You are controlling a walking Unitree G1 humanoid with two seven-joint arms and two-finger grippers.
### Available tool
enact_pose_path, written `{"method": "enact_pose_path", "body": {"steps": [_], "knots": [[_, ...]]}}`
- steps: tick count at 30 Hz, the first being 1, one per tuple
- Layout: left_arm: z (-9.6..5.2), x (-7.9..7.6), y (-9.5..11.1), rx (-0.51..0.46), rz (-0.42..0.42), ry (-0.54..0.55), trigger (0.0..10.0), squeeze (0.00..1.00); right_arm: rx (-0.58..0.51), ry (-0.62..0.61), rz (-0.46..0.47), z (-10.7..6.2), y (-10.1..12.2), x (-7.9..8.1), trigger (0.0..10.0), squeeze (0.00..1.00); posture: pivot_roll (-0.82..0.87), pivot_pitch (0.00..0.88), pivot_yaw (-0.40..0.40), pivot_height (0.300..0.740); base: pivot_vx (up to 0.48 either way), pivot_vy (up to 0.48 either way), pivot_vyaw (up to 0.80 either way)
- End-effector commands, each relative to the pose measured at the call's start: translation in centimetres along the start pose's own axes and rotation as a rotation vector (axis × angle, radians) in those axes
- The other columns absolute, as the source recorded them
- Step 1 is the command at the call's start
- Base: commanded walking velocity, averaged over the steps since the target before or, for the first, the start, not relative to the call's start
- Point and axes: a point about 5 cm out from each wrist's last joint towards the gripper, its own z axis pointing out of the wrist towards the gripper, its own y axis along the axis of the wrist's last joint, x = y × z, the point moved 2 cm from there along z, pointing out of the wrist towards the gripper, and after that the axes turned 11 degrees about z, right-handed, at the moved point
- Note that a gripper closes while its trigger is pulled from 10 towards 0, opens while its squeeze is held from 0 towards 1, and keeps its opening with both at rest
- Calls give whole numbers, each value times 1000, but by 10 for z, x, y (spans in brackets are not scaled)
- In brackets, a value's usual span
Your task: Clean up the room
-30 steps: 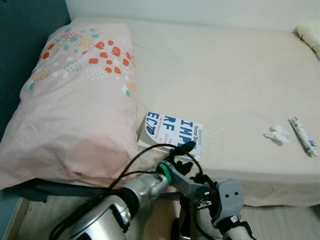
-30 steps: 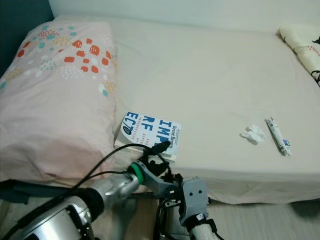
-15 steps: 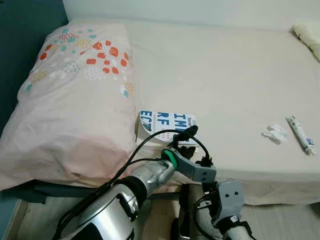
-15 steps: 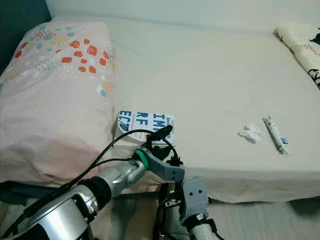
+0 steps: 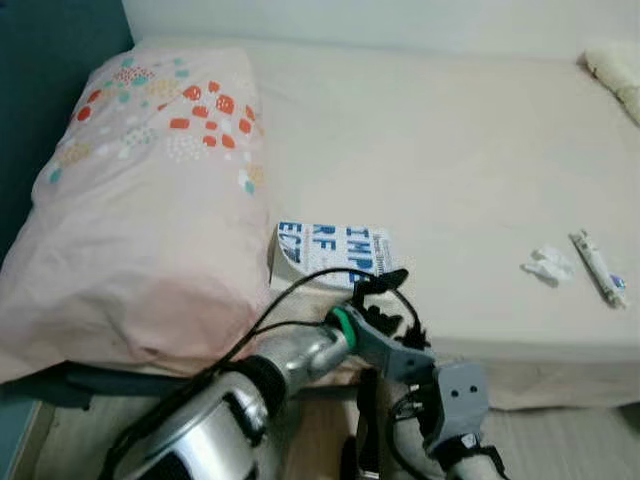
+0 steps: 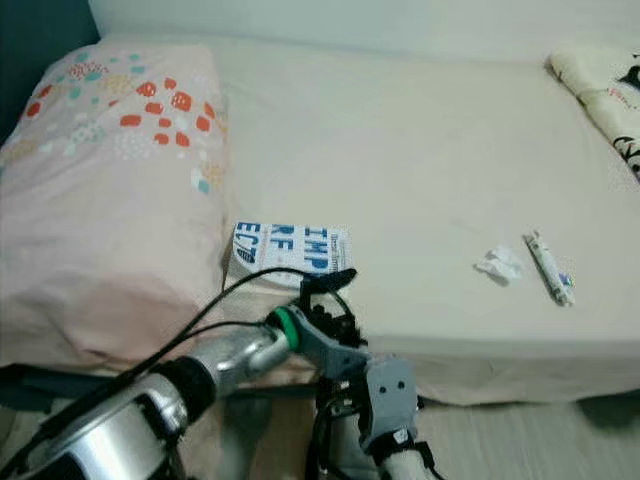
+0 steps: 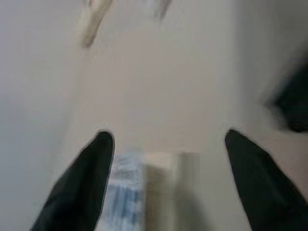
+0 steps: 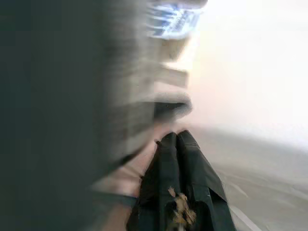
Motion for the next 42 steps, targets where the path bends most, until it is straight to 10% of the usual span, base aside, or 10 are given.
{"method": "enact_pose_path", "body": {"steps": [1, 2, 3, 4, 8, 10, 12, 23, 33, 42], "knots": [[-3, 6, 8, -66, -135, 24, 10000, 0, 27, -18, 8, -4, -7, -2, 10000, 0, -70, 158, 13, 530, 0, 0, 0], [-8, 27, 7, -52, -384, 123, 10000, 0, 15, -17, 11, -1, -4, 0, 10000, 0, -57, 160, 11, 530, 0, 0, 0], [-8, 27, 7, -52, -384, 123, 10000, 0, 15, -17, 11, -1, -4, 0, 10000, 0, -57, 160, 11, 530, 0, 0, 0], [-20, 67, 0, -68, -720, 282, 10000, 0, -24, -13, 6, 4, 7, 3, 10000, 0, -45, 162, 9, 530, 0, 0, 0], [-23, 76, -2, -75, -788, 314, 10000, 0, -38, -13, 3, 6, 11, 3, 10000, 0, -37, 160, 6, 530, 0, 0, 0], [-37, 117, -20, -37, -1061, 488, 10000, 0, -166, -22, 1, 15, 46, 4, 10000, 0, -39, 161, -1, 530, 0, 0, 0], [-49, 128, -30, -6, -1125, 557, 10000, 0, -228, -21, 4, 18, 63, 5, 10000, 0, -36, 162, -2, 530, 0, 0, 0], [-156, 171, -81, 268, -786, 878, 10000, 0, -482, -29, -55, 28, 139, 2, 10000, 0, 12, 147, -43, 540, 0, 0, 0], [-171, 180, -80, 327, -781, 887, 10000, 0, -454, -62, -11, 38, 140, -10, 10000, 0, 28, 128, -63, 563, 0, 0, 0], [-173, 147, -72, 444, -811, 764, 10000, 0, -449, -98, -22, 49, 142, -17, 10000, 0, 51, 113, -64, 586, 0, 0, 0]]}}
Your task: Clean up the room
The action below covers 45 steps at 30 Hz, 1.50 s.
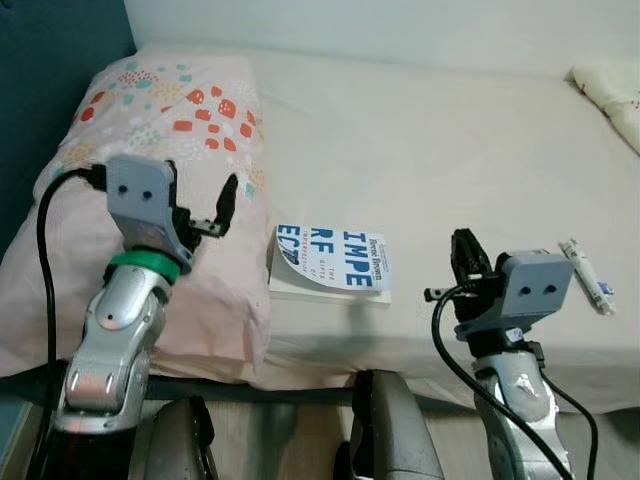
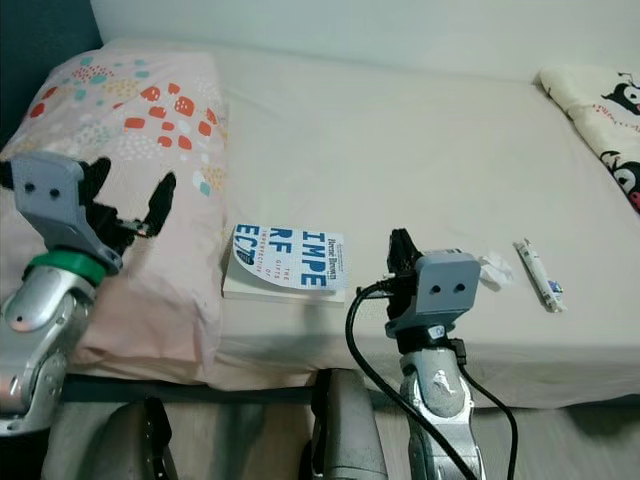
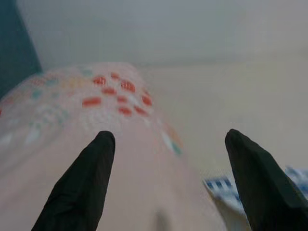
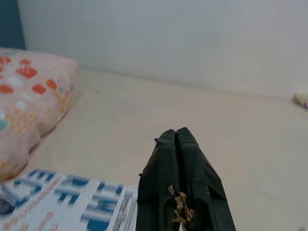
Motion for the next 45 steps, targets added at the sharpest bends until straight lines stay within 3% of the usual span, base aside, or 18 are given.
{"method": "enact_pose_path", "body": {"steps": [1, 8, 35, 45], "knots": [[-3, -5, 2, 0, 41, -22, 10000, 0, 3, -6, -23, 2, 0, -3, 10000, 0, 51, 113, -64, 591, 0, 0, 0], [-7, -12, -14, 60, 59, -22, 10000, 0, -25, 56, -39, 16, 6, 5, 10000, 0, 66, 114, -88, 619, 0, 0, 0], [9, -36, -1, 34, -1, -40, 10000, 0, 13, 57, -31, 13, -8, 4, 10000, 0, 46, 88, -79, 740, 0, 0, 0], [10, -38, 0, 30, -3, -43, 10000, 0, 39, 52, -14, 14, -14, 5, 10000, 0, 51, 81, -79, 740, 0, 0, 0]]}}
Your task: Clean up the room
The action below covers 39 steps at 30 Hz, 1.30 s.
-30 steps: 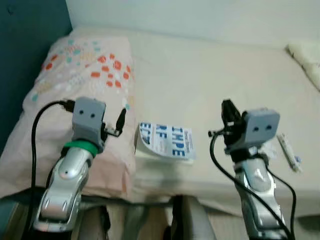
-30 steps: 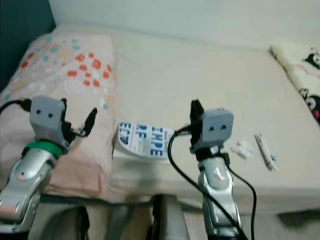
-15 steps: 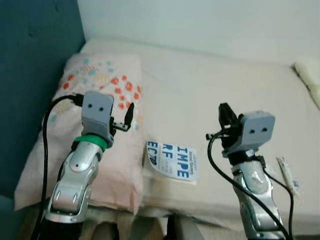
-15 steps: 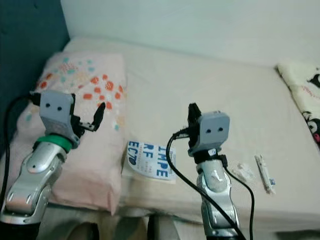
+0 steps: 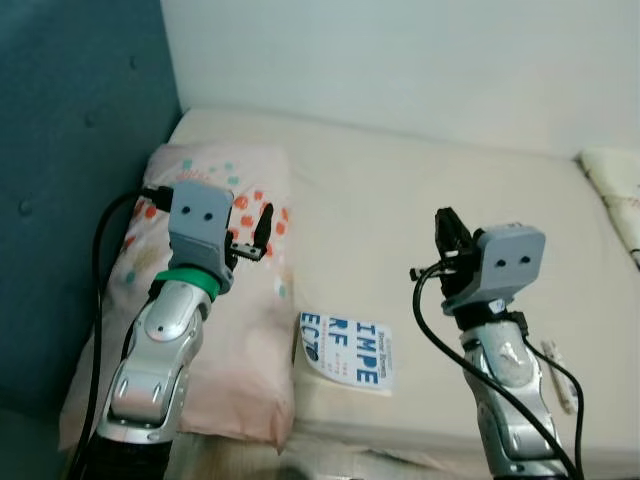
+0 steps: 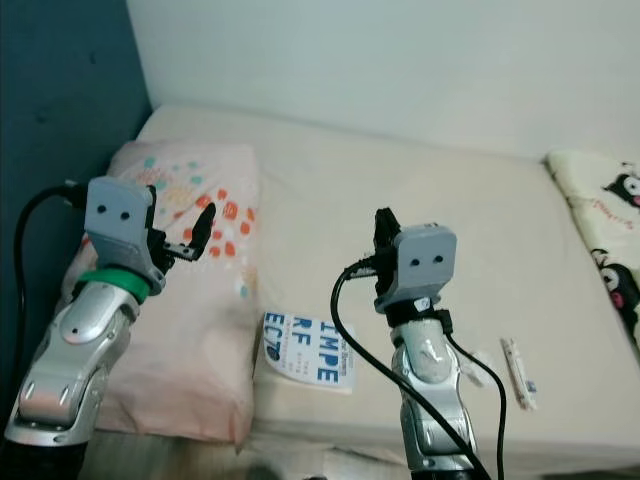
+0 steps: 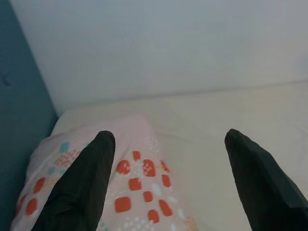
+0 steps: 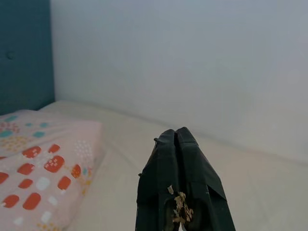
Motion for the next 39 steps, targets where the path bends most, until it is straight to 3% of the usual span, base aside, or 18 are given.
{"method": "enact_pose_path", "body": {"steps": [1, 11, 39], "knots": [[-1, -6, -4, 17, 0, -21, 10000, 0, 28, -17, 7, -4, -6, -4, 10000, 0, 51, 81, -79, 740, 0, 0, 0], [-1, -10, -4, 16, -6, -29, 10000, 0, 72, 9, 11, -10, -20, 1, 10000, 0, 55, 77, -78, 740, -364, 0, 0], [0, -11, -4, 16, -5, -38, 10000, 0, 83, 0, 28, -12, -25, 2, 10000, 0, 53, 81, -66, 740, -408, 0, 0]]}}
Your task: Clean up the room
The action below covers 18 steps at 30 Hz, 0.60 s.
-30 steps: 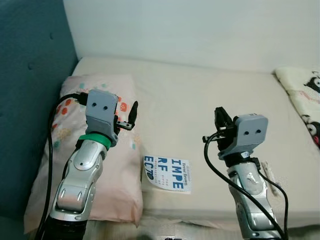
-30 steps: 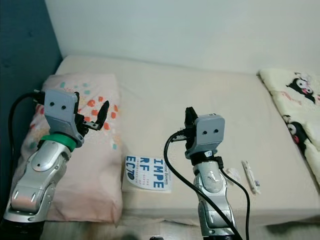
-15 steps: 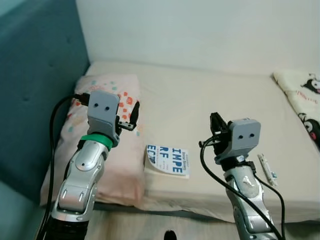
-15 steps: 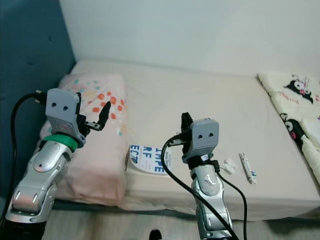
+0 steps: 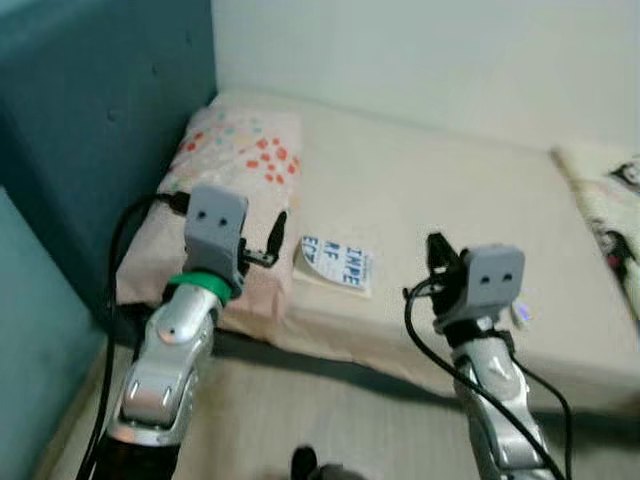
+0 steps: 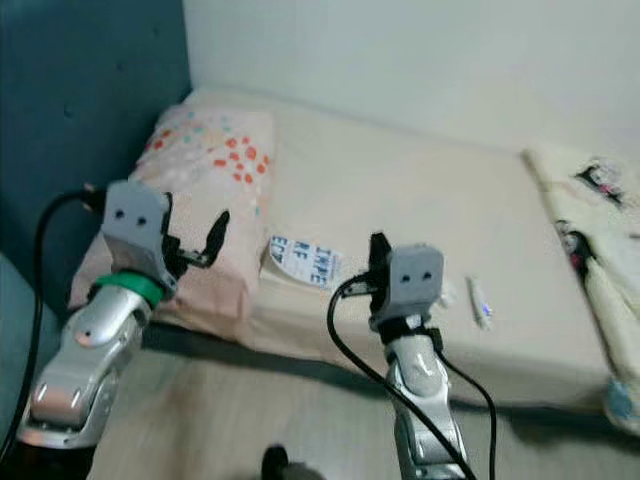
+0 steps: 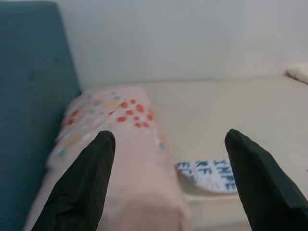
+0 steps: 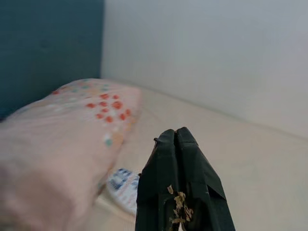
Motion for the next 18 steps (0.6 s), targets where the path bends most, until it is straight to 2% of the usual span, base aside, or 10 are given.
{"method": "enact_pose_path", "body": {"steps": [1, 4, 6, 9, 12, 14, 16, 18], "knots": [[-1, -2, -1, 6, -6, -8, 10000, 0, 11, -11, 4, -2, -3, -3, 10000, 0, 53, 81, -66, 740, -409, 0, 0], [-1, -2, -2, 7, -5, -10, 10000, 0, 21, -16, 14, -3, -4, -4, 10000, 0, 53, 81, -66, 740, -407, 0, 0], [-1, -6, -9, 49, -34, -35, 10000, 0, 46, -37, 49, -4, -10, -6, 10000, 0, 53, 81, -66, 740, 0, 0, -800], [-4, -14, -26, 136, -97, -96, 10000, 0, 112, -84, 125, -8, -27, -11, 10000, 0, 53, 81, -66, 740, 0, 0, -794], [-8, -14, -50, 249, -137, -88, 10000, 0, 194, -90, 172, -16, -50, -13, 10000, 0, 54, 76, -61, 740, 0, 0, -781], [-10, -13, -58, 277, -129, -84, 10000, 0, 225, -81, 169, -20, -58, -13, 10000, 0, 54, 76, -61, 740, 0, 0, -781], [-15, -11, -77, 324, -74, -76, 10000, 0, 300, -71, 154, -28, -79, -13, 10000, 0, 57, 69, -58, 740, 0, 0, -794], [-17, -10, -85, 343, -48, -71, 10000, 0, 329, -70, 149, -32, -86, -14, 10000, 0, 57, 69, -58, 740, 0, 0, -800]]}}
